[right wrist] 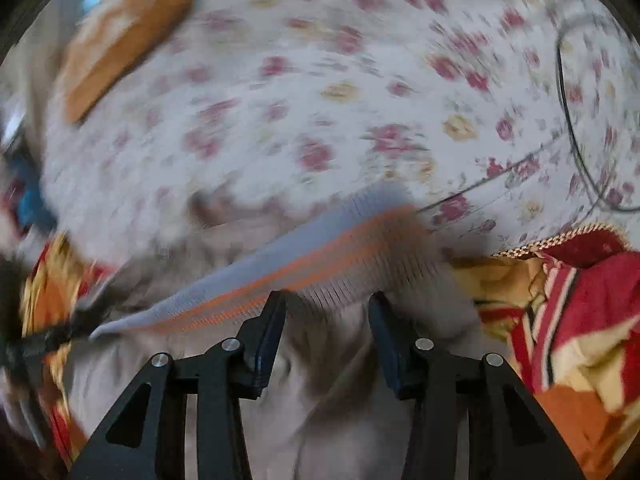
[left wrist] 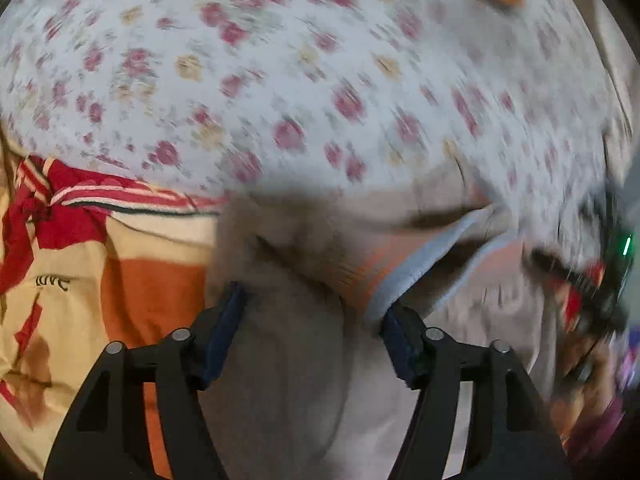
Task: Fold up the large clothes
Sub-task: 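Fold the held hem up over the jacket toward the collar with both grippers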
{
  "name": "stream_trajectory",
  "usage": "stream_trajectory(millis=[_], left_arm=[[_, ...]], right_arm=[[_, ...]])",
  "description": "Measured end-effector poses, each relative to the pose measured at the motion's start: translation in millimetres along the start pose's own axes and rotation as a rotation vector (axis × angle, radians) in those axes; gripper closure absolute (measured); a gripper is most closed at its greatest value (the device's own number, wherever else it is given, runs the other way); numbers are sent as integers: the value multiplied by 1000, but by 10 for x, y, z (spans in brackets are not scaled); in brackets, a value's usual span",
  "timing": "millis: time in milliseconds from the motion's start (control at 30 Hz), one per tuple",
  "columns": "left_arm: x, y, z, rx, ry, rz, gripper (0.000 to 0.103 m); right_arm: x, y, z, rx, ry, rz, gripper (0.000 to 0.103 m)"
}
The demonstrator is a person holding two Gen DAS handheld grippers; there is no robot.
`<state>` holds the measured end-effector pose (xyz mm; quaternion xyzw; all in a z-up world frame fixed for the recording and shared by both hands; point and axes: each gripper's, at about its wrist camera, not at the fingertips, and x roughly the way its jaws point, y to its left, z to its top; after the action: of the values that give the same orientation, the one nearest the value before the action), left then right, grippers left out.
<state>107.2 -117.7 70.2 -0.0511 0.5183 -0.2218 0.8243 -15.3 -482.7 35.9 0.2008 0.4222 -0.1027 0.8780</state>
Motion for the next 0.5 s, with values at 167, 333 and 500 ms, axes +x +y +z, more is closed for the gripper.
stream_trajectory(millis=[167, 333, 500], left_arm=[[-212, 138, 20, -53, -21, -74, 27], [-264, 137, -127, -28, -14, -105, 26], [-381, 316, 43, -182, -29, -321, 17]], right_arm=[[-343, 135, -154, -38, -26, 91, 41], [-493, 714, -367, -219, 41, 193, 30], [-88, 1390, -416, -376, 95, 175, 23]])
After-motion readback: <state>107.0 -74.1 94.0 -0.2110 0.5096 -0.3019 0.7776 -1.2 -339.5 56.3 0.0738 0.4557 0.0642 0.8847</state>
